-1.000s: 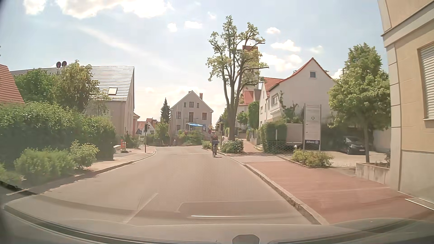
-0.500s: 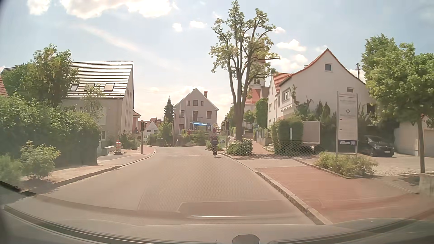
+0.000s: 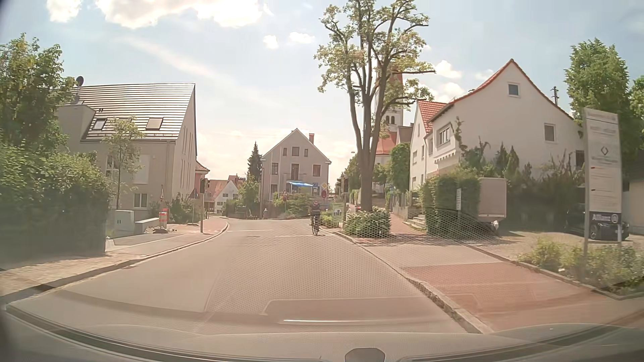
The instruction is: Follow the waypoints while adhering to traffic rules and regulations
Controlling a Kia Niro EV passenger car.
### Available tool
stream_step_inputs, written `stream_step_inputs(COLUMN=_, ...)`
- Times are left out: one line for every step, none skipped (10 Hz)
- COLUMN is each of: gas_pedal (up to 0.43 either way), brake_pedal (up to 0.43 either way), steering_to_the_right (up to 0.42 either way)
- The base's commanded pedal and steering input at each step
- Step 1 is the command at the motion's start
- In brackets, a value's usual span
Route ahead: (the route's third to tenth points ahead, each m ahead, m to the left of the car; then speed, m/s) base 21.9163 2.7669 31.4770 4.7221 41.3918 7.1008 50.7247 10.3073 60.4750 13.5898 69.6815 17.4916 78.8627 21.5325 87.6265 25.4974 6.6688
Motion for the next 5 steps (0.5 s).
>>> stream_step_inputs(gas_pedal=0.118, brake_pedal=0.000, steering_to_the_right=-0.026)
stream_step_inputs(gas_pedal=0.118, brake_pedal=0.000, steering_to_the_right=-0.026)
stream_step_inputs(gas_pedal=0.110, brake_pedal=0.000, steering_to_the_right=-0.027)
stream_step_inputs(gas_pedal=0.110, brake_pedal=0.000, steering_to_the_right=-0.026)
stream_step_inputs(gas_pedal=0.098, brake_pedal=0.000, steering_to_the_right=-0.029)
